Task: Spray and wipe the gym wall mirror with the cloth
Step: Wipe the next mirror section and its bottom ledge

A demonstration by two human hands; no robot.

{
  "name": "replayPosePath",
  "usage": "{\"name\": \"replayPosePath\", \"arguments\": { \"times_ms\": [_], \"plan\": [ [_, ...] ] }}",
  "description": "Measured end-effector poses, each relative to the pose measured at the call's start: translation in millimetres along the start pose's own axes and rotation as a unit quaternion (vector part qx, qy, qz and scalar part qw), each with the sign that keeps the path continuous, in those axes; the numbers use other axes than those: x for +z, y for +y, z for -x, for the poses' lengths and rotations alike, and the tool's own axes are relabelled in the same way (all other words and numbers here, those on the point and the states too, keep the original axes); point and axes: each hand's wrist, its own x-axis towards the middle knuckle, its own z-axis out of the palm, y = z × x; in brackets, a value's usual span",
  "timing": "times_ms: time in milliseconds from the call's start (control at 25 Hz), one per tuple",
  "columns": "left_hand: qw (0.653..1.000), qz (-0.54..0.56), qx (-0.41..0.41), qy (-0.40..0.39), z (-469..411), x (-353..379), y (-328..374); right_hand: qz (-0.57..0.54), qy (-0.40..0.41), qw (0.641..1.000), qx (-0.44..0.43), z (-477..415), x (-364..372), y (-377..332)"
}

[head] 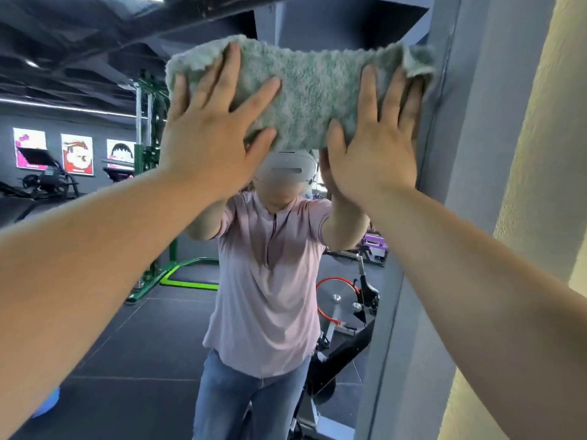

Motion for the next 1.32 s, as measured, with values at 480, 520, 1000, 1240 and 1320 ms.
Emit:
{"name": "replayPosePath", "arguments": {
  "times_ms": [480, 520, 1000, 1240, 1320],
  "plan": [
    [0.999, -0.023, 0.018, 0.016, 33, 7, -63, 0.01, -0.007, 1.0, -0.029, 25, 24, -58],
    [0.999, -0.011, -0.002, 0.03, 18, 2, -73, 0.011, 0.01, 1.0, -0.026, 7, 19, -66],
    [0.998, -0.024, 0.034, 0.057, -22, -17, -169, 0.06, 0.04, 0.997, -0.015, -25, 21, -155],
    [0.995, 0.018, 0.071, 0.068, 81, 20, -135, 0.06, 0.017, 0.998, 0.027, 87, 61, -145],
    [0.994, 0.005, 0.098, 0.049, 109, 22, -131, 0.11, -0.025, 0.994, 0.012, 114, 63, -127]
  ]
}}
